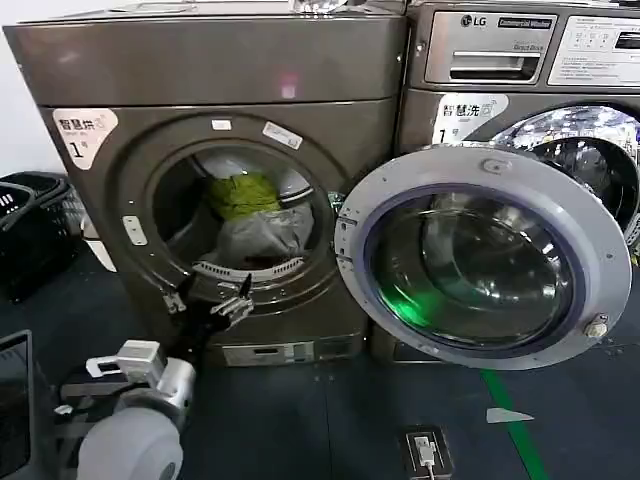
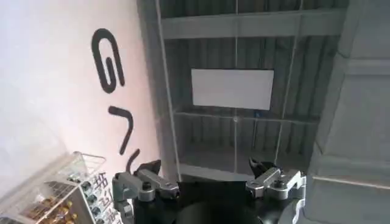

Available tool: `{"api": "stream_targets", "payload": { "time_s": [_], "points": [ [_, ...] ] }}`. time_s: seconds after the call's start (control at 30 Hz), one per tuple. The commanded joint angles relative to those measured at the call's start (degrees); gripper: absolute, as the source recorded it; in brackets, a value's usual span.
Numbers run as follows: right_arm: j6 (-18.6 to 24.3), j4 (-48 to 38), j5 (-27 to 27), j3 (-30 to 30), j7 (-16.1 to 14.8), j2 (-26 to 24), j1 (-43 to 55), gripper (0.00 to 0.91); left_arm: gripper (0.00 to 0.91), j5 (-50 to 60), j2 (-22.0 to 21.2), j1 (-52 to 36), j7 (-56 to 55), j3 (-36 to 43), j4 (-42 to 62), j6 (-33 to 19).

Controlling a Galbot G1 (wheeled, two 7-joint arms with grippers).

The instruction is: Grasp the clothes from the dryer.

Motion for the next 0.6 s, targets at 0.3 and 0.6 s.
{"api": "stream_targets", "payload": {
  "time_s": [0.3,0.6],
  "points": [
    [2.8,-0.4,0.1,0.0,-0.6,0.2,-0.1,0.907,0.907,0.4,-0.1,1.1,0.2,0.0,-0.6,-0.2],
    [3.1,-0.5,0.2,0.4,-0.5,0.3,-0.3,0.907,0.907,0.4,-0.4,1.0,0.2,0.0,-0.6,-0.2]
  ]
}}
